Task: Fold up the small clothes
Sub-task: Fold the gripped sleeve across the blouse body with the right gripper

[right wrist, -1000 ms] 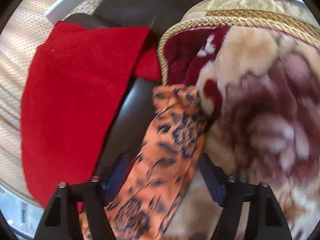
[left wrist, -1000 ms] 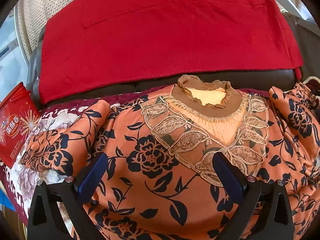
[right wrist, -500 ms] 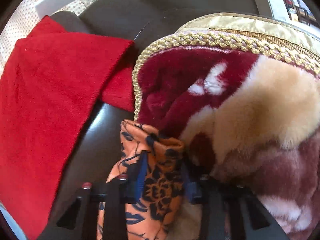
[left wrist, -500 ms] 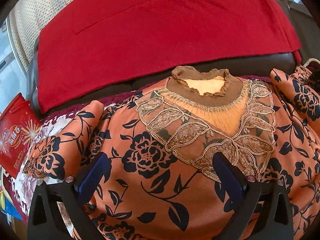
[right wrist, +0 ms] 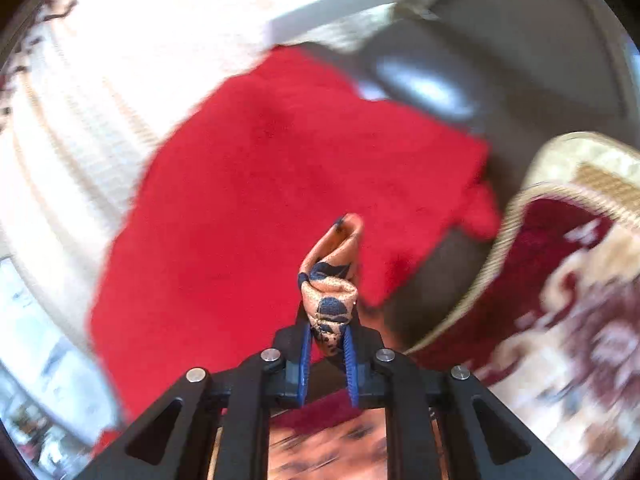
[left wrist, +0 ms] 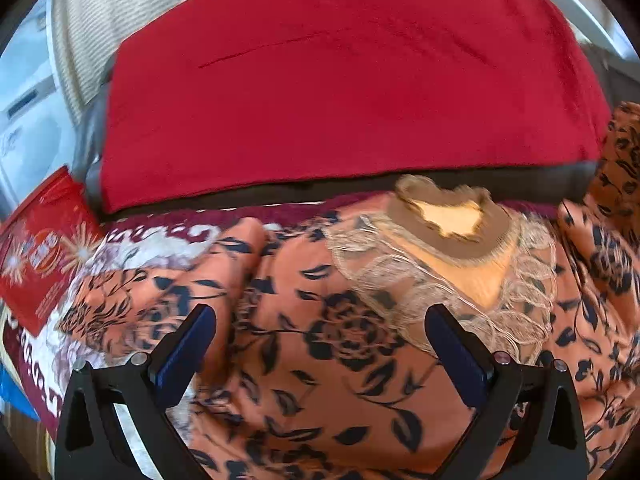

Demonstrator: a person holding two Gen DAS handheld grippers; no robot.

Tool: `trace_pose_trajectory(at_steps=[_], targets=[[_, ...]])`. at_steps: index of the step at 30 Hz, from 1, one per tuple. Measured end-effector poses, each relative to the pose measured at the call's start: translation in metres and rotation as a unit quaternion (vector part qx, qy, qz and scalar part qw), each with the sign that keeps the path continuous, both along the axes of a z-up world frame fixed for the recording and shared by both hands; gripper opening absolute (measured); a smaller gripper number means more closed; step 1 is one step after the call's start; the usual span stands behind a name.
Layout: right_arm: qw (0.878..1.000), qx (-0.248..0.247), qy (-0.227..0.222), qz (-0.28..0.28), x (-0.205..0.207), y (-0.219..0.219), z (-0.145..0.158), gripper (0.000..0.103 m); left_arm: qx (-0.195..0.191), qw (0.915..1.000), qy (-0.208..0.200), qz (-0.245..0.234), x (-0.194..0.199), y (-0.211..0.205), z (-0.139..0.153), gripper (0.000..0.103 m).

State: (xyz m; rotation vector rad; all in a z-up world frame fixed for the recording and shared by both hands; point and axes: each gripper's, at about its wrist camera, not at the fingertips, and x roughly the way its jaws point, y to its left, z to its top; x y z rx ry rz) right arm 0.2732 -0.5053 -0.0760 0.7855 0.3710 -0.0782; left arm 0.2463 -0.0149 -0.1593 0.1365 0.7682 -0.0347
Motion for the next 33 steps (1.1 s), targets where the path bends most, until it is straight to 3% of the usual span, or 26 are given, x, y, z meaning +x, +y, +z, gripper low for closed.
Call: trace_pose_trajectory(at_steps=[3, 7, 15, 17, 18, 19, 21, 23, 25, 30, 33], targets=[[0.997, 0.026, -0.020, 0.070, -0.007, 0.057, 0.006, 0.015, -0.020, 0.9995, -0.004, 0.024, 0.002, 0.024, 0.010, 0.103], [0.987, 0.035, -0.005, 0.155, 0.001, 0.138, -0.010, 0.015, -0.033, 0.9982, -0.004, 0.049, 0.001, 0.053, 0.016, 0.103], [0.955, 0.076, 0.114, 0.263, 0.033, 0.251, -0.094, 0.019, -0.055, 0.9958, 0.029, 0.067, 0.002, 0.096, 0.003, 0.103], [0.949, 0.076, 0.136, 0.274, 0.030, 0.255, -0.108, 0.024, -0.074, 0.9946, 0.048, 0.055, 0.004, 0.099, -0.002, 0.103], [0.948, 0.075, 0.139, 0.275, 0.026, 0.254, -0.109, 0.035, -0.092, 0.9925, 0.066, 0.047, 0.006, 0.098, -0.005, 0.103], [0.949, 0.076, 0.138, 0.274, 0.024, 0.251, -0.107, 0.055, -0.103, 0.9909, 0.074, 0.044, 0.007, 0.097, -0.007, 0.103], [0.955, 0.090, 0.105, 0.264, 0.001, 0.249, -0.096, 0.080, -0.131, 0.9869, 0.089, 0.034, 0.009, 0.093, -0.011, 0.103], [0.965, 0.084, 0.069, 0.239, -0.017, 0.236, -0.094, 0.081, -0.159, 0.9823, 0.098, 0.016, 0.009, 0.084, -0.013, 0.103], [0.973, 0.064, 0.060, 0.212, -0.027, 0.223, -0.089, 0.081, -0.174, 0.9793, 0.103, -0.004, 0.008, 0.072, -0.014, 0.103], [0.981, 0.068, 0.058, 0.171, -0.037, 0.182, -0.092, 0.079, -0.142, 0.9836, 0.107, -0.029, 0.013, 0.034, -0.025, 0.103], [0.982, 0.074, 0.065, 0.158, -0.040, 0.166, -0.095, 0.053, -0.128, 0.9855, 0.105, -0.038, 0.014, 0.017, -0.029, 0.103]])
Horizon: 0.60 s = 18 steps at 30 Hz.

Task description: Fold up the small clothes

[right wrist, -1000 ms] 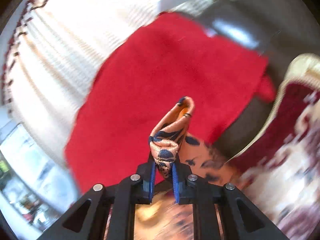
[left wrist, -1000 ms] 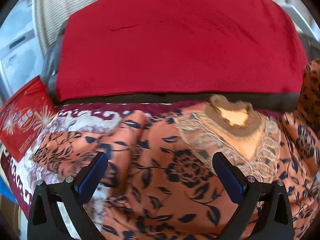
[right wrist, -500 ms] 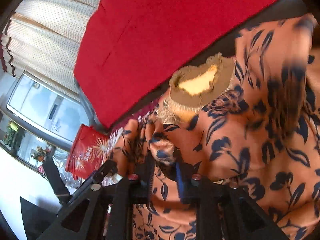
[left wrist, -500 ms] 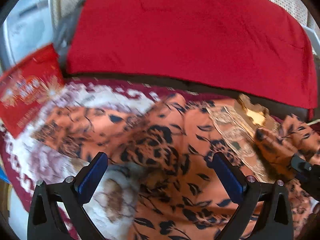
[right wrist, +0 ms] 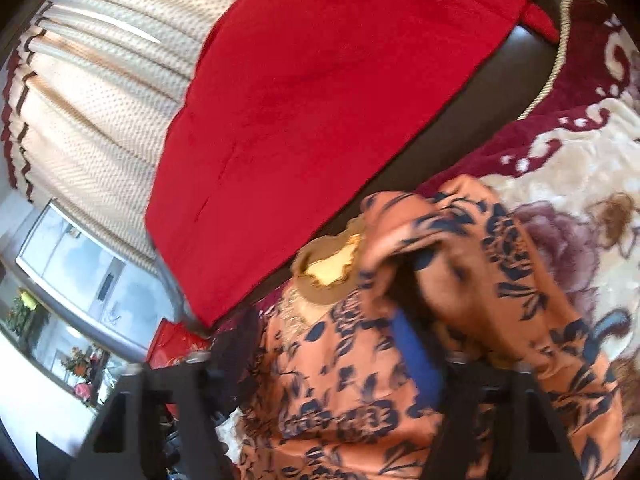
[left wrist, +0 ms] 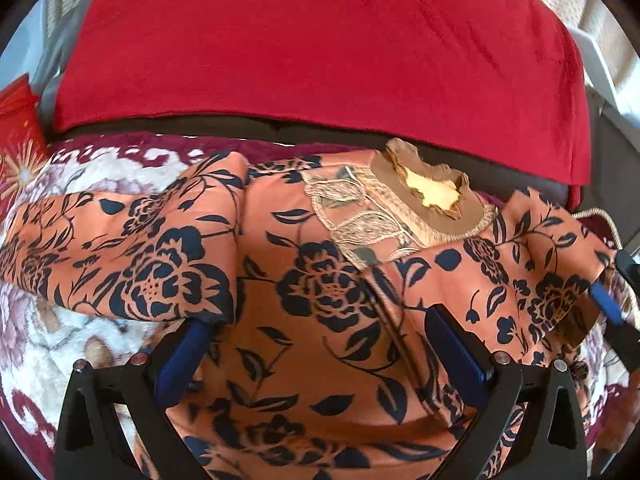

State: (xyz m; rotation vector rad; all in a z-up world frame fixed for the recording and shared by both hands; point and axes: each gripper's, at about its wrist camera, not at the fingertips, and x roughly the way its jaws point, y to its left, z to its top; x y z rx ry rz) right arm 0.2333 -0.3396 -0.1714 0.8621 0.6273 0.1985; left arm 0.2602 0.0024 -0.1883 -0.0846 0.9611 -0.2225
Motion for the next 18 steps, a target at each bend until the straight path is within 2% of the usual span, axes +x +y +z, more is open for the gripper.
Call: trace_pose_trajectory(at_steps=[1, 2, 8, 10, 11, 14, 15, 17, 18], targets=[[1.000, -0.007, 0.000, -0.004, -0.002, -0.005, 0.003, 0.042, 0.002, 1.0000, -0.002, -0.002, 0.000, -0.003, 0.000, 0.103], [1.000, -0.014, -0.002, -0.011, -0.004, -0.007, 0.004, 0.038, 0.005, 1.0000, -0.003, 0.001, 0.000, -0.006, 0.002, 0.103], [0.999, -0.034, -0.016, -0.035, -0.018, -0.025, 0.014, 0.037, 0.002, 0.9990, -0.013, 0.044, -0.001, 0.018, 0.016, 0.103], [0.998, -0.036, -0.021, -0.039, -0.022, -0.030, 0.016, 0.037, 0.027, 0.9968, -0.020, 0.072, 0.002, 0.030, 0.016, 0.103], [0.998, -0.037, -0.023, -0.042, -0.025, -0.032, 0.018, 0.037, 0.052, 0.9939, -0.031, 0.093, 0.002, 0.036, 0.018, 0.103], [0.998, -0.036, -0.026, -0.052, -0.028, -0.037, 0.020, 0.037, 0.103, 0.9828, -0.078, 0.132, -0.005, 0.046, 0.032, 0.103], [0.998, -0.033, -0.026, -0.055, -0.028, -0.038, 0.020, 0.037, 0.113, 0.9768, -0.110, 0.145, -0.012, 0.046, 0.041, 0.103], [0.997, -0.027, -0.026, -0.062, -0.029, -0.041, 0.018, 0.037, 0.103, 0.9767, -0.138, 0.129, -0.022, 0.039, 0.051, 0.103], [0.997, -0.027, -0.024, -0.064, -0.029, -0.042, 0.018, 0.037, 0.085, 0.9831, -0.137, 0.087, -0.025, 0.027, 0.053, 0.103]])
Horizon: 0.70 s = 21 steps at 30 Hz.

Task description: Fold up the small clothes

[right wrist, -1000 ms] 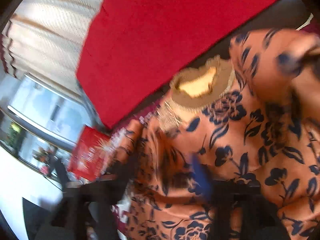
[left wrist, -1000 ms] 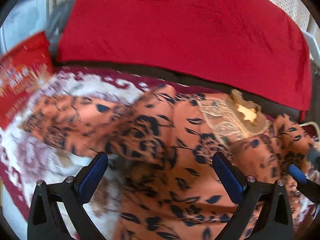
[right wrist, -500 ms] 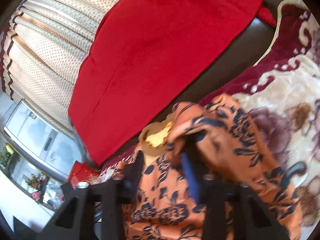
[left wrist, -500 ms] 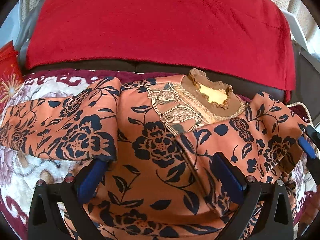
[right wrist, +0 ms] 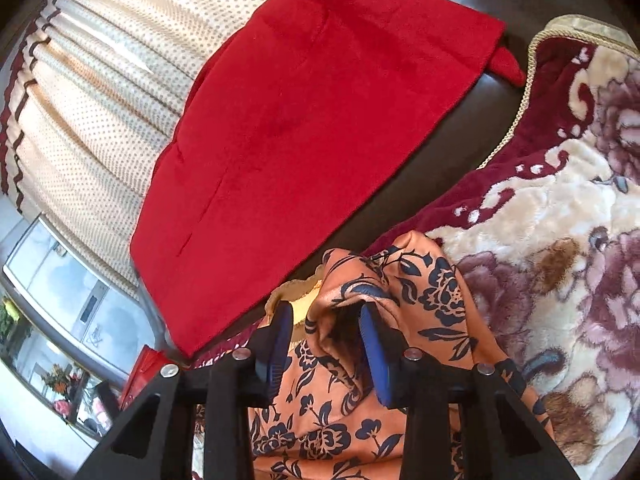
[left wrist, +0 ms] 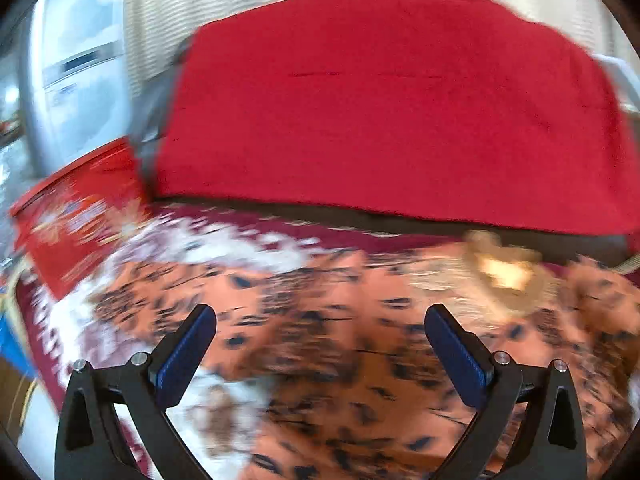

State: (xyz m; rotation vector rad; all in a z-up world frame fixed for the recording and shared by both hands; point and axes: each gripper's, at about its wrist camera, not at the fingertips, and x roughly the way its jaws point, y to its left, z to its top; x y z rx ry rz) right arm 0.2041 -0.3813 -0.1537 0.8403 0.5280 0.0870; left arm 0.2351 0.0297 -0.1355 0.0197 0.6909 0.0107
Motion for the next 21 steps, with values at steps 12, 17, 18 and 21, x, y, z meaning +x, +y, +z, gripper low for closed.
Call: trace_pose_trajectory(at_steps=[12, 17, 18, 21], targets=[[1.000, 0.015, 0.020, -0.001, 0.000, -0.002, -0.009, 0.038, -0.140, 0.9581, 0.201, -0.148, 0.020, -0.047, -0.066, 0.100], [0.999, 0.023, 0.027, 0.001, 0.001, -0.001, -0.013, 0.038, -0.162, 0.9485, 0.216, -0.166, 0.020, -0.050, -0.075, 0.064], [0.999, 0.023, 0.027, 0.001, 0.001, -0.001, -0.013, 0.038, -0.155, 0.9511, 0.209, -0.166, 0.021, -0.050, -0.076, 0.061], [0.999, 0.022, 0.026, -0.002, 0.000, -0.001, -0.012, 0.038, -0.161, 0.9533, 0.200, -0.160, 0.028, -0.049, -0.075, 0.046]])
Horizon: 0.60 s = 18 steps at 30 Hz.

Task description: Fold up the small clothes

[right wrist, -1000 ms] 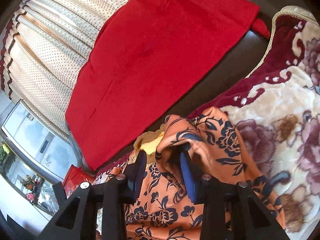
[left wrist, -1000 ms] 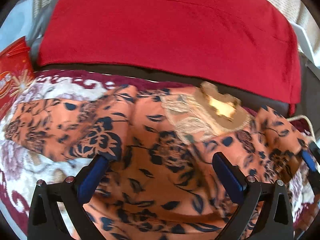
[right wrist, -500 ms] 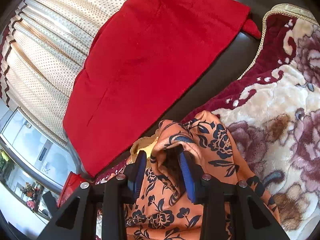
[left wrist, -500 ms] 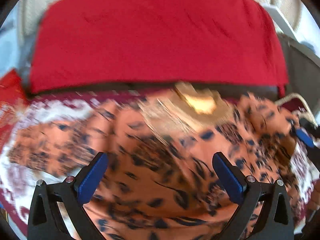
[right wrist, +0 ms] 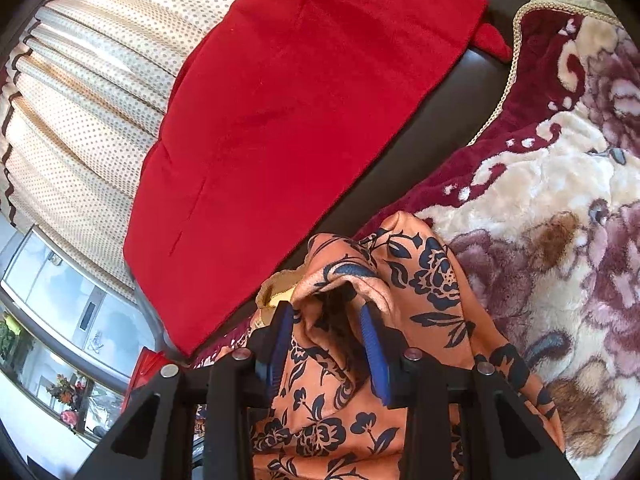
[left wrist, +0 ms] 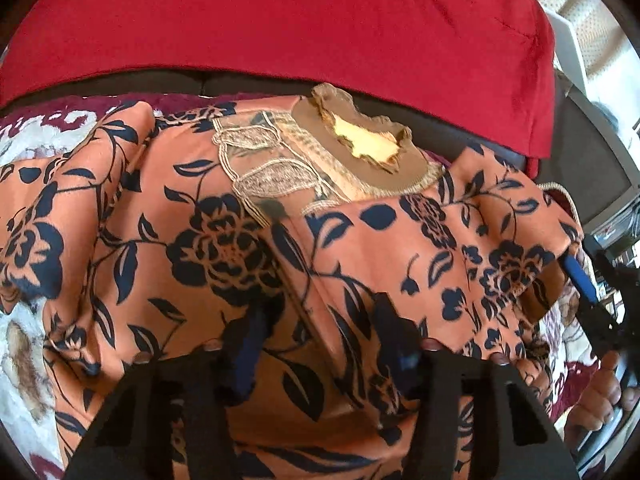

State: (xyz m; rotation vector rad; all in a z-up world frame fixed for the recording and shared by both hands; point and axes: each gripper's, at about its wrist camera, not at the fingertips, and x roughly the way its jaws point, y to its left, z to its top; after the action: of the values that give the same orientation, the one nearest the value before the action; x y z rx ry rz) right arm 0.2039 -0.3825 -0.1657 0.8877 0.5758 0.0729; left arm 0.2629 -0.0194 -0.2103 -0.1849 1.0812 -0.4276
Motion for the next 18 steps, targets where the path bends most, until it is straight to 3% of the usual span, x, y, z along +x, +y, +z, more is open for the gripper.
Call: trace_pose_trajectory(at_steps=[2, 4, 6, 8, 12, 14, 16, 18], targets=[[1.000, -0.001, -0.002, -0.007, -0.002, -0.002, 0.001, 0.038, -0.007, 0.9999, -0.008, 0.006, 0.006, 0.003, 0.001, 0.023], [1.000, -0.004, -0.004, -0.013, -0.003, -0.005, 0.002, 0.038, -0.017, 0.9997, -0.013, 0.012, 0.011, 0.006, 0.002, 0.011], [1.000, -0.007, -0.006, -0.022, -0.005, -0.009, 0.003, 0.038, -0.032, 0.9988, -0.033, 0.017, 0.009, 0.016, 0.012, 0.010], [0.999, -0.007, -0.008, -0.030, -0.007, -0.013, 0.004, 0.038, -0.013, 0.9970, -0.068, 0.035, 0.009, 0.024, 0.022, 0.010], [0.999, -0.004, -0.010, -0.040, -0.009, -0.018, 0.005, 0.038, 0.008, 0.9927, -0.097, 0.070, 0.011, 0.046, 0.035, 0.009], [0.999, -0.005, -0.009, -0.039, -0.008, -0.018, 0.005, 0.038, -0.007, 0.9939, -0.083, 0.072, 0.015, 0.052, 0.033, 0.009], [0.999, -0.003, -0.007, -0.038, -0.008, -0.018, 0.004, 0.038, -0.046, 0.9972, -0.041, 0.042, 0.016, 0.052, 0.027, 0.009], [0.999, 0.002, -0.007, -0.036, -0.007, -0.017, 0.003, 0.038, -0.060, 0.9979, -0.015, 0.019, 0.013, 0.041, 0.021, 0.013]])
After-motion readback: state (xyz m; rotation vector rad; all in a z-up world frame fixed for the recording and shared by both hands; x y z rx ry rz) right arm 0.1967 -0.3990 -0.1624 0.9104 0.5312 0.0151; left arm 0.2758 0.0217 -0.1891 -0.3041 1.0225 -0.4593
